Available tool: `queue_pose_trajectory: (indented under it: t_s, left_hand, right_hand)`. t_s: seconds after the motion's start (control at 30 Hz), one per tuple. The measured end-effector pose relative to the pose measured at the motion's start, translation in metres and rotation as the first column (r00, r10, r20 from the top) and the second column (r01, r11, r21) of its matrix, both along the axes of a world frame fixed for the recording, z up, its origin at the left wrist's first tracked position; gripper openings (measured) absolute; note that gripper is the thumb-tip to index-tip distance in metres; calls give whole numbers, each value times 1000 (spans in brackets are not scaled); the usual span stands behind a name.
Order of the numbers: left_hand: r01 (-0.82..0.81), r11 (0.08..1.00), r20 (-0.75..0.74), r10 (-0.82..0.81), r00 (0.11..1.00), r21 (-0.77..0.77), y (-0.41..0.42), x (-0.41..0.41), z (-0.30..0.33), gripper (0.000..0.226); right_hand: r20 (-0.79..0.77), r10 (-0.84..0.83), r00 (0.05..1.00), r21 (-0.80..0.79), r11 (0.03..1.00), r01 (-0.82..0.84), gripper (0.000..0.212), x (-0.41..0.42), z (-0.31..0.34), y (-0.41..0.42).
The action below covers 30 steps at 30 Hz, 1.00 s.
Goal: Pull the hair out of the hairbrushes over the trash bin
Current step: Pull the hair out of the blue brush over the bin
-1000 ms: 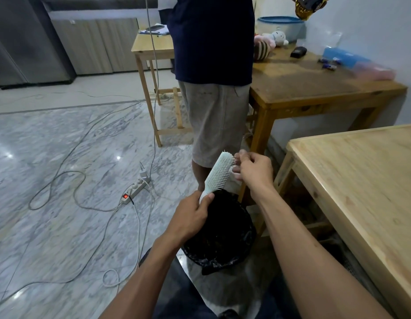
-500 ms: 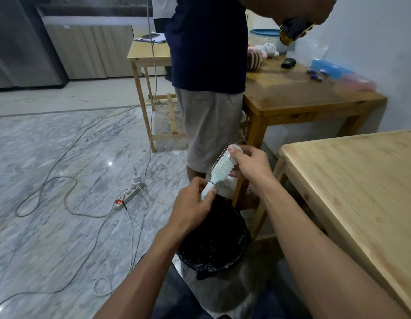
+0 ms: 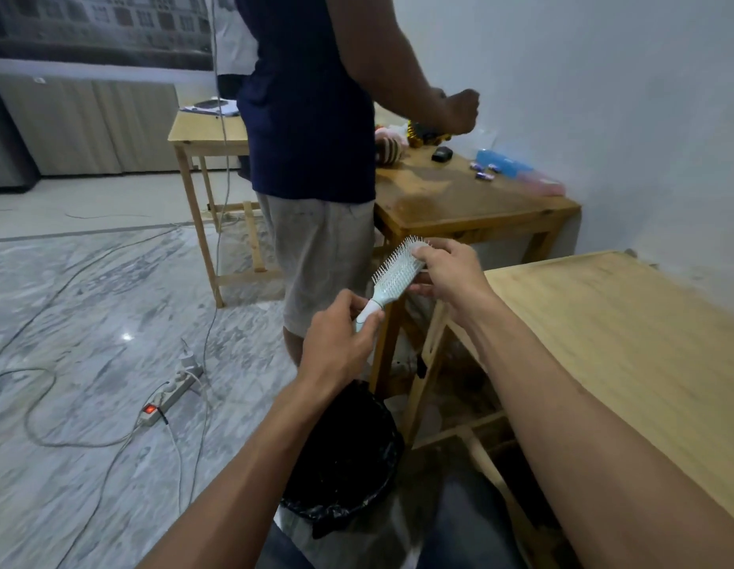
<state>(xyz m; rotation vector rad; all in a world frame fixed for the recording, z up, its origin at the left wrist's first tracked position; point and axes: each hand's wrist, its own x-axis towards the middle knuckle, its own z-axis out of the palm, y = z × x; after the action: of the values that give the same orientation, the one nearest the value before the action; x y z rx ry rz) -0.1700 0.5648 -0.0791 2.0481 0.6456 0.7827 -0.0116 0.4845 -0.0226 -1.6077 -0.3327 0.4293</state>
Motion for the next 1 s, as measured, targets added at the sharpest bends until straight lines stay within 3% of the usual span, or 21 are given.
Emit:
queue_pose_trajectory:
  t_s: [0.1, 0.27, 0.43, 0.77, 1.0]
  left_hand:
    - [66, 997, 9, -66, 998, 45, -18, 21, 20, 15]
    - [223, 971, 2, -224, 975, 91, -55, 53, 49, 20]
    - [334, 931, -44, -332, 942, 144, -93, 79, 63, 28]
    - [479, 852, -33, -484, 875, 212, -183, 138, 74, 16]
    - [539, 804, -99, -532, 841, 251, -246, 187, 57, 27]
  right_hand:
    - [10, -61, 998, 9, 998, 61, 22, 12, 22, -30]
    - [17, -204, 979, 56, 978, 202, 27, 33, 50, -84]
    - [59, -326, 944, 79, 944, 321, 5, 45, 69, -142]
    - [-2, -522, 853, 102, 848, 520, 15, 74, 81, -258]
    - [-25, -588, 809, 45, 808, 588, 11, 109, 60, -332]
